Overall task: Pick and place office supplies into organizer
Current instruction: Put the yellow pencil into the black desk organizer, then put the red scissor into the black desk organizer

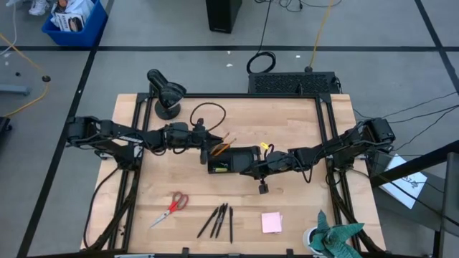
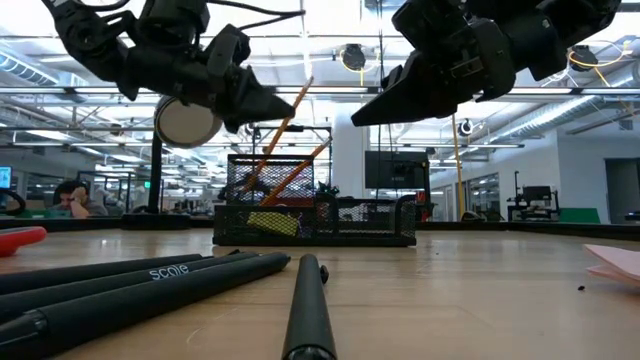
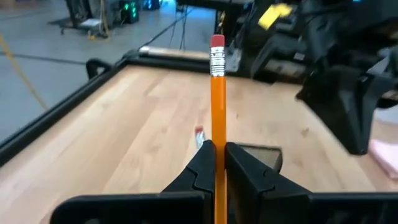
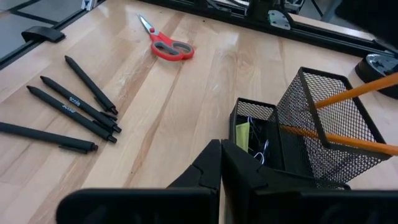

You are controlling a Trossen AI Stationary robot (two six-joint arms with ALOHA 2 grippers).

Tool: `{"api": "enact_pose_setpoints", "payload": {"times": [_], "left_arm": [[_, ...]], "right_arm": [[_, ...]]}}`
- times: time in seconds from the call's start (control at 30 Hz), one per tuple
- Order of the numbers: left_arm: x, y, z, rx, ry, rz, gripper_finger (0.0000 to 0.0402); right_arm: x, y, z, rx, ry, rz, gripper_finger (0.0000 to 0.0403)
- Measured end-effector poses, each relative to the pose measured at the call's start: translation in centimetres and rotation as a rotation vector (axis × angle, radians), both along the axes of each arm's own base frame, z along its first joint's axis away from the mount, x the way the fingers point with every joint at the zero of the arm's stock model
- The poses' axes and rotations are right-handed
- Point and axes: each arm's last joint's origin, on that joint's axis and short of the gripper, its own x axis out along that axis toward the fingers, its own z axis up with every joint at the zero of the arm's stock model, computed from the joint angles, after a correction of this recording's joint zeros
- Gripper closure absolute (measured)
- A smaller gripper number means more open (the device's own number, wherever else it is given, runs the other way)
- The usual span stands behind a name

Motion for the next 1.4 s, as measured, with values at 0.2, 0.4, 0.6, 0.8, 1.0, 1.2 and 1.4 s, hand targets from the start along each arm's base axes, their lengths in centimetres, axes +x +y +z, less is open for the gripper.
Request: {"api": "enact_pose_setpoints", "payload": {"times": [0.2,0.4,0.6,0.8,1.0,1.2,1.4], "left_arm": [[0.2,-0.2,-0.8,-0.013,0.046,0.017,0.0376],[1.0,-0.2,-2.9,-0.02,0.098,0.05,0.0376],[1.8,-0.1,-4.5,-0.035,0.106,0.058,0.0376],[1.9,0.0,-5.1,-0.051,0.124,0.065,0.0376],[1.9,-0.1,-5.2,-0.08,0.129,0.039,0.0376],[2.0,-0.5,-5.0,-0.09,0.104,-0.035,0.0353],[2.2,-1.0,-4.7,-0.063,0.088,-0.065,0.0284]], "right_arm": [[0.0,0.0,0.0,-0.005,-0.006,0.002,0.0399],[0.0,0.0,0.0,-0.006,-0.006,0.001,0.0399],[0.0,0.0,0.0,-0.006,-0.006,0.0,0.0399],[0.0,0.0,0.0,-0.006,-0.005,0.001,0.0399],[0.0,0.0,0.0,-0.006,-0.005,0.0,0.0399],[0.0,0.0,0.0,-0.006,-0.005,0.0,0.0399],[0.0,0.0,0.0,-0.008,0.002,0.0,0.0399]]}}
